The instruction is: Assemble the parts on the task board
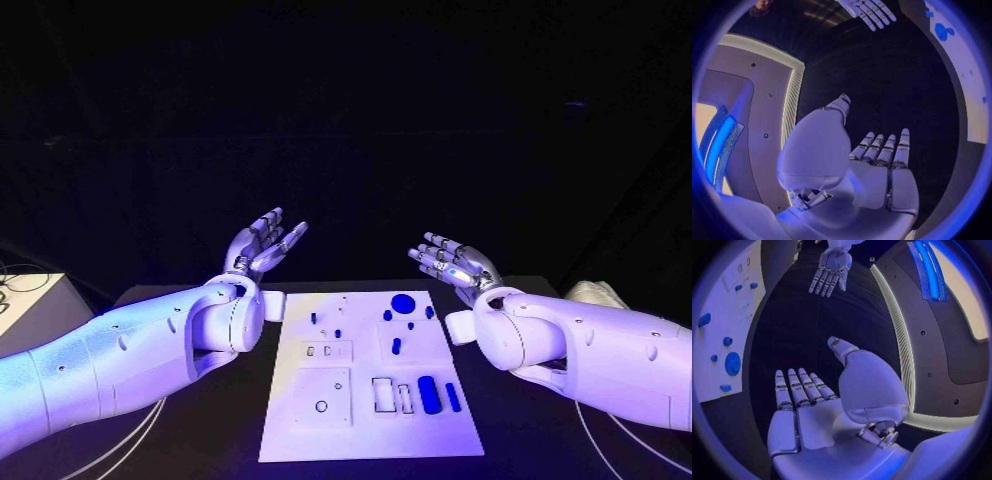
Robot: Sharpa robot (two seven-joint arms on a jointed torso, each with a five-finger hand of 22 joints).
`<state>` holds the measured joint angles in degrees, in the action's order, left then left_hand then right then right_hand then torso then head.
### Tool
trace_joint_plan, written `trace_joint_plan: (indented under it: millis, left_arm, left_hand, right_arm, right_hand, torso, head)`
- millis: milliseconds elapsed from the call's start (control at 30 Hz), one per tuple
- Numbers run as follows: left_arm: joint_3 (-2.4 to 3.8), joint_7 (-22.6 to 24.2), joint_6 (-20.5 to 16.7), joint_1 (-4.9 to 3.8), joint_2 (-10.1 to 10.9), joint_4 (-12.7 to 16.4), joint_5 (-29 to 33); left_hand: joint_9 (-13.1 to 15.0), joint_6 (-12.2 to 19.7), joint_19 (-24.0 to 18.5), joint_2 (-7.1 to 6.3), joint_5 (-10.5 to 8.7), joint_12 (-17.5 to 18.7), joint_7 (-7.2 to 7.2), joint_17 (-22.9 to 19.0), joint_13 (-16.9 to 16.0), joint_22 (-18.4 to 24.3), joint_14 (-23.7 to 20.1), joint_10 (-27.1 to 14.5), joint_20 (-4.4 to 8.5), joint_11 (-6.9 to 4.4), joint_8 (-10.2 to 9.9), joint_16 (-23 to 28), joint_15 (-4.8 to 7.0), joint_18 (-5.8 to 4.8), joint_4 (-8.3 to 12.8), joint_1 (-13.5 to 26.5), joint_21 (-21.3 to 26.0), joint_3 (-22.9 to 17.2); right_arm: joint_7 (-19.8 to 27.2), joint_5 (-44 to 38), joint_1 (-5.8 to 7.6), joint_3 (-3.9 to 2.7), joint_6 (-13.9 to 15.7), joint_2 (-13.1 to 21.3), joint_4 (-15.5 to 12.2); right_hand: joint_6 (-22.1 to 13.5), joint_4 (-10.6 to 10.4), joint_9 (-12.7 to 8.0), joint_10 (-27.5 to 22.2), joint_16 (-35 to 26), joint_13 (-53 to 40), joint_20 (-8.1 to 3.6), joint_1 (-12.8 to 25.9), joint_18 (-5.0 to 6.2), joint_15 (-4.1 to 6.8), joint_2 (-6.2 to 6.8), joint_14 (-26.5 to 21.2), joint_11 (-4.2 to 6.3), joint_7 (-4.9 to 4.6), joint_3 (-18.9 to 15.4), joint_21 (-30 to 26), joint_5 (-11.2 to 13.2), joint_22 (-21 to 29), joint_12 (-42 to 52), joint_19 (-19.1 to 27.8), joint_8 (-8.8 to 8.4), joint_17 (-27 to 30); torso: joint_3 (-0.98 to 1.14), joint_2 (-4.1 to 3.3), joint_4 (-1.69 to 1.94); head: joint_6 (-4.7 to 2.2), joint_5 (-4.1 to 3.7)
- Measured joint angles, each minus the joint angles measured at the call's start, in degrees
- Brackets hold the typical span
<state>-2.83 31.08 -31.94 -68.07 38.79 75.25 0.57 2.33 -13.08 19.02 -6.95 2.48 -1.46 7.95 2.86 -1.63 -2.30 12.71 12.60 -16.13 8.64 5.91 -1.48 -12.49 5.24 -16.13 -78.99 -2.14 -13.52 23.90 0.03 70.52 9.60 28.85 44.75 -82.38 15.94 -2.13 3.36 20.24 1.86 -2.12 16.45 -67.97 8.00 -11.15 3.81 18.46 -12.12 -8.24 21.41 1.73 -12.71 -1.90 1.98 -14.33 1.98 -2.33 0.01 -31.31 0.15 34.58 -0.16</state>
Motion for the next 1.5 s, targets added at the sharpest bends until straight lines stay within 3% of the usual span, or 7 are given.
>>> trace_joint_plan:
  millis: [233, 433, 567, 867, 1067, 1233, 1500]
  left_arm:
    - [-0.09, 0.77, 2.8, -0.19, -0.13, -0.47, 0.04]
    - [-0.09, 0.6, 4.19, -0.14, 1.34, 0.14, -0.95]
    - [-0.1, -0.24, 4.39, -0.14, 2.45, 1.5, -2.56]
    - [-0.09, -2.49, 5.47, -0.17, 6.1, 5.76, -6.22]
    - [0.06, -3.13, 8.14, -0.23, 8.97, 9.71, -7.42]
    - [0.42, -3.46, 10.42, -0.42, 11.25, 13.11, -7.94]
    - [1.53, -4.02, 14.36, -0.85, 14.13, 17.51, -8.3]
  left_hand:
    - [0.69, -2.73, 5.91, 0.48, 0.17, -0.89, 0.18, 1.08, -0.53, -0.77, 5.22, 4.98, -0.66, 1.59, 1.19, -1.57, -1.75, 0.0, -0.31, -1.72, -1.43, -0.33]
    - [3.82, -16.54, 29.27, 0.5, 0.37, -6.76, 1.07, 7.15, -2.75, -3.72, 33.83, 33.05, 0.02, 4.2, 7.33, -11.25, 1.77, 4.46, 1.13, -3.89, -9.14, -1.94]
    - [5.95, -27.22, 36.06, 0.27, 0.37, -8.17, 2.53, 9.34, -2.75, -4.4, 40.87, 42.64, 2.2, 1.96, 11.79, -13.86, 4.3, 4.48, 3.7, -5.61, -12.02, -4.35]
    - [7.83, -36.42, 47.15, -1.97, 0.37, -7.63, 2.66, 18.95, -2.43, -10.05, 55.91, 56.07, 8.76, -2.11, 13.84, -22.85, 9.94, 4.48, 7.33, -5.72, -23.4, -12.09]
    - [8.99, -38.03, 45.26, -2.88, 0.37, -6.69, 2.26, 32.32, -3.43, -18.4, 56.13, 57.78, 9.83, -2.79, 12.65, -36.27, 11.11, 4.46, 10.12, -3.37, -35.69, -15.19]
    - [10.29, -38.02, 43.39, -3.26, 0.37, -7.02, 2.28, 38.89, -4.39, -22.76, 54.52, 56.86, 9.38, -2.59, 12.47, -43.68, 10.93, 4.47, 11.06, -1.56, -42.08, -16.45]
    - [11.11, -37.39, 42.6, -3.36, 0.37, -7.02, 2.87, 40.55, -4.6, -24.27, 53.72, 54.75, 9.17, -2.09, 12.47, -45.6, 10.33, 4.46, 11.39, -1.01, -44.39, -16.78]
  right_arm:
    - [-1.96, -0.94, 1.3, 1.1, -5.59, -0.08, 1.43]
    - [-3.22, -13.76, 1.39, 1.1, -6.83, -0.41, 4.71]
    - [-3.77, -21.71, 1.58, 1.04, -6.91, -0.72, 5.53]
    - [-5.79, -39.69, 2.41, 0.86, -6.79, -1.06, 7.0]
    - [-8.88, -51.45, 3.49, 0.71, -6.79, -1.34, 7.83]
    - [-12.35, -60.1, 4.58, 0.53, -6.81, -1.65, 8.03]
    - [-20.43, -74.0, 5.98, 0.3, -7.56, -2.73, 7.59]
  right_hand:
    - [5.01, 3.26, 0.73, 5.49, 1.17, -0.4, 0.2, -4.32, 0.01, -0.54, -0.34, 5.31, -0.47, -0.24, 3.21, 1.19, 1.96, -0.53, 0.37, -5.63, 1.16, -0.63]
    - [15.42, 5.87, 2.32, 18.4, 3.89, -1.09, 0.12, -6.56, 0.0, -0.39, 0.13, 18.41, -0.71, -0.99, 5.19, 3.88, 2.64, -1.54, 1.55, -18.96, 3.61, -2.19]
    - [23.19, 7.13, 3.44, 26.11, 5.86, -1.25, -0.77, -7.23, 0.88, 0.85, 0.8, 26.77, -0.03, -2.08, 6.45, 6.27, 2.95, -2.17, 1.78, -28.59, 5.36, -3.1]
    - [34.24, 9.44, 4.74, 38.7, 9.81, -1.52, -5.18, -9.69, 1.74, 4.85, 2.01, 41.56, 2.5, -4.11, 8.04, 12.74, 3.76, -4.41, 2.24, -44.0, 7.95, -5.22]
    - [40.31, 12.07, 5.43, 46.94, 13.39, -1.68, -9.53, -10.99, 1.7, 8.41, 2.3, 51.75, 5.16, -2.5, 7.81, 23.36, 5.05, -10.75, 2.45, -49.69, 8.66, -8.89]
    - [43.55, 13.06, 6.05, 51.67, 19.76, -2.04, -11.19, -10.35, 1.65, 10.56, 2.94, 58.93, 6.87, -1.08, 8.61, 34.9, 4.59, -18.81, 2.14, -52.5, 8.66, -16.38]
    - [44.35, 11.84, 8.24, 53.85, 51.13, -4.5, -12.05, -6.35, -2.32, 12.08, 6.46, 65.49, 8.32, -0.02, 13.72, 69.97, 7.19, -59.73, 1.83, -65.57, 5.42, -46.69]
  torso:
    - [0.0, 0.0, -0.01]
    - [0.03, -0.13, -0.09]
    - [0.13, -0.17, -0.13]
    - [0.25, -0.7, -0.1]
    - [0.23, -1.72, 0.01]
    - [0.13, -2.94, 0.27]
    - [-0.15, -5.06, 0.82]
  head:
    - [0.03, 0.0]
    - [1.02, -0.93]
    - [0.99, -1.48]
    - [1.82, -2.32]
    - [1.8, -2.76]
    - [1.43, -3.62]
    - [0.99, -4.98]
